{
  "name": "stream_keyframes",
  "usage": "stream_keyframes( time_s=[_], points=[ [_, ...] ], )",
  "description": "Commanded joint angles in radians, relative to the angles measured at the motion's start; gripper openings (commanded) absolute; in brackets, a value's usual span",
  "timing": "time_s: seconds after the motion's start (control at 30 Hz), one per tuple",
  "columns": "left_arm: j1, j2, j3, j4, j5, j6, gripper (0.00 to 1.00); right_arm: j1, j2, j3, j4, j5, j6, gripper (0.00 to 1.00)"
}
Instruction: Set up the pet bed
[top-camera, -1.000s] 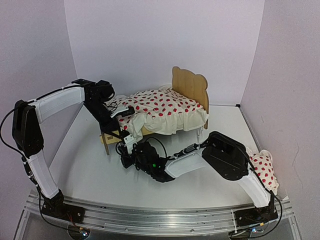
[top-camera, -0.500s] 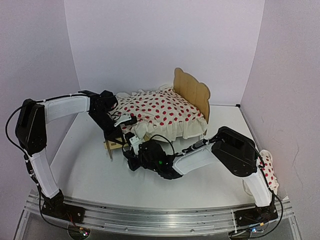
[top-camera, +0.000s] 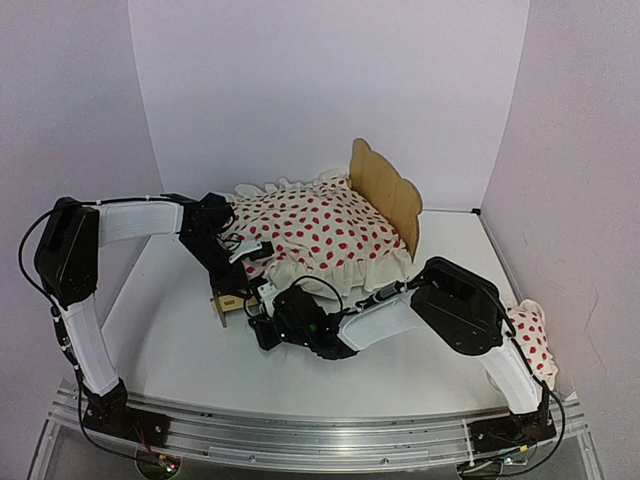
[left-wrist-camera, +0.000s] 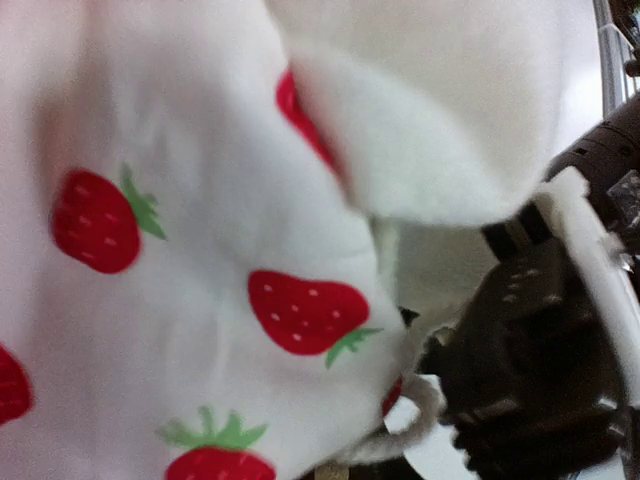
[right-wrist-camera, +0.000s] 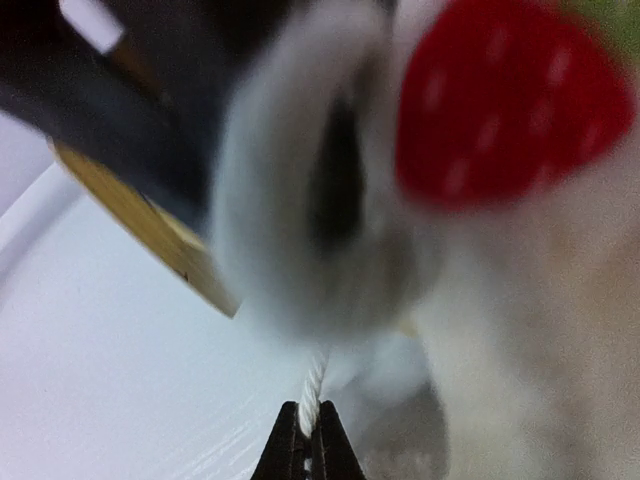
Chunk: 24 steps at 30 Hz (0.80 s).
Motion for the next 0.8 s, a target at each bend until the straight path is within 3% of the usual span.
stream_keyframes(
  time_s=[0.0, 0.07, 0.3, 0.47, 0.6, 0.77],
  points=[
    [0.036, -0.078, 0.033, -0.035, 0.072, 0.002, 0.41, 0.02, 0.022, -0.002, -0.09, -0.051, 0.011, 0.0],
    [0.036, -0.102, 0.032, -0.063, 0.075, 0.027, 0.46, 0.019, 0.022, -0.001, -0.091, -0.052, 0.01, 0.0],
    [0.039, -0.13, 0.116, -0.181, 0.117, 0.12, 0.46, 0.018, -0.028, -0.011, -0.128, -0.08, -0.015, 0.0],
    [0.036, -0.105, 0.125, -0.042, 0.111, 0.057, 0.52, 0.019, -0.094, -0.042, -0.16, -0.092, -0.022, 0.0],
    [0.022, -0.054, 0.093, 0.037, -0.002, 0.098, 0.54, 0.02, -0.123, -0.047, -0.187, -0.105, -0.031, 0.0],
    [0.011, -0.022, 0.08, 0.096, -0.075, 0.132, 0.5, 0.02, -0.147, -0.057, -0.196, -0.105, -0.036, 0.0]
  ],
)
